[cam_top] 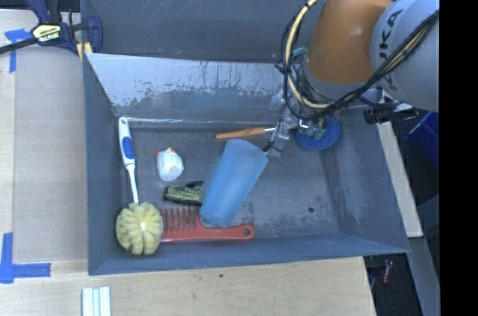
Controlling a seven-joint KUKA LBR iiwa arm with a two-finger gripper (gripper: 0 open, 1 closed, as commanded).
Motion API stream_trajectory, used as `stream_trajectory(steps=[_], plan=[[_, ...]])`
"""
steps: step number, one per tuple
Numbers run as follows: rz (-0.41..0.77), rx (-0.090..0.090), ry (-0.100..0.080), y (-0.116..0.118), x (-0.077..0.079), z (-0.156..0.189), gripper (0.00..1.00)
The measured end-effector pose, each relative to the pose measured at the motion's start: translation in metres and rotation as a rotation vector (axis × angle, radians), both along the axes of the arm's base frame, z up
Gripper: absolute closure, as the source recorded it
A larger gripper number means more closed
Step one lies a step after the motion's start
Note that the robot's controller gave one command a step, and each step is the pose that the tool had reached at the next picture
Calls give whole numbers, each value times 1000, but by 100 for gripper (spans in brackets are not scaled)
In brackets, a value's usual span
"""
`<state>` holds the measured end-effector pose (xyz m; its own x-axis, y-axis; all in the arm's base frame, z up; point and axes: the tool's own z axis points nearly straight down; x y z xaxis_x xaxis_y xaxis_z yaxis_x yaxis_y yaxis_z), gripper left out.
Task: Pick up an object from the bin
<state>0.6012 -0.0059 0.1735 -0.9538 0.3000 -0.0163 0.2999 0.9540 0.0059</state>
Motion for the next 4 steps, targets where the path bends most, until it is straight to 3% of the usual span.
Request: stream_trajectory(steps=[1,2,3,4], plan=[[-304,-1,10,-36,-22,26,0],[-27,1,-3,-2,4,86,0],[-106,0,11,-8,-15,100,0],[-141,0,2,-11,-13,140,0]])
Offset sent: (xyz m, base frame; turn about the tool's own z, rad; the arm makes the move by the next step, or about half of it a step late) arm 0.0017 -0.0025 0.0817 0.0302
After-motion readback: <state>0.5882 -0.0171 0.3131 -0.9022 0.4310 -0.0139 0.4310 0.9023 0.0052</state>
